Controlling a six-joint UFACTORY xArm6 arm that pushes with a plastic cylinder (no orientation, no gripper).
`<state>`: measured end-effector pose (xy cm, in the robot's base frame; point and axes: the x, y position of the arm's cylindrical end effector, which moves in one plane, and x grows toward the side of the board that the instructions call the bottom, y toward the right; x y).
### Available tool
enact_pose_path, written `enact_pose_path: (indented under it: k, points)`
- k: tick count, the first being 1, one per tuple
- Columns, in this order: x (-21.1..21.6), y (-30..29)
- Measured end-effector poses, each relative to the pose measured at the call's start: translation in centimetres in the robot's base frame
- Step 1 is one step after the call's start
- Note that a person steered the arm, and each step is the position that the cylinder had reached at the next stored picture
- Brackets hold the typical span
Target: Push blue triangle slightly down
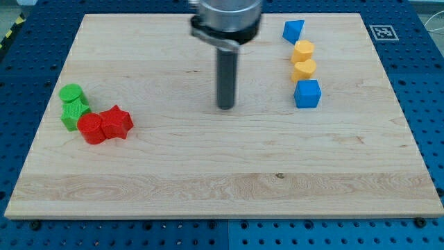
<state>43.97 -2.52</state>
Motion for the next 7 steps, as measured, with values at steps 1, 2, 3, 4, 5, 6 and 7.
enact_pose_path:
  k: [1, 2, 3, 4, 5, 6, 7]
  points:
    - [0.0, -2.1]
    - [0.0, -2.1]
    - [-0.2, -2.3]
    - [-3.3, -6.5]
    - [-9.4, -7.1]
    - [-16.6, -2.9]
    - [-19.5, 1.9]
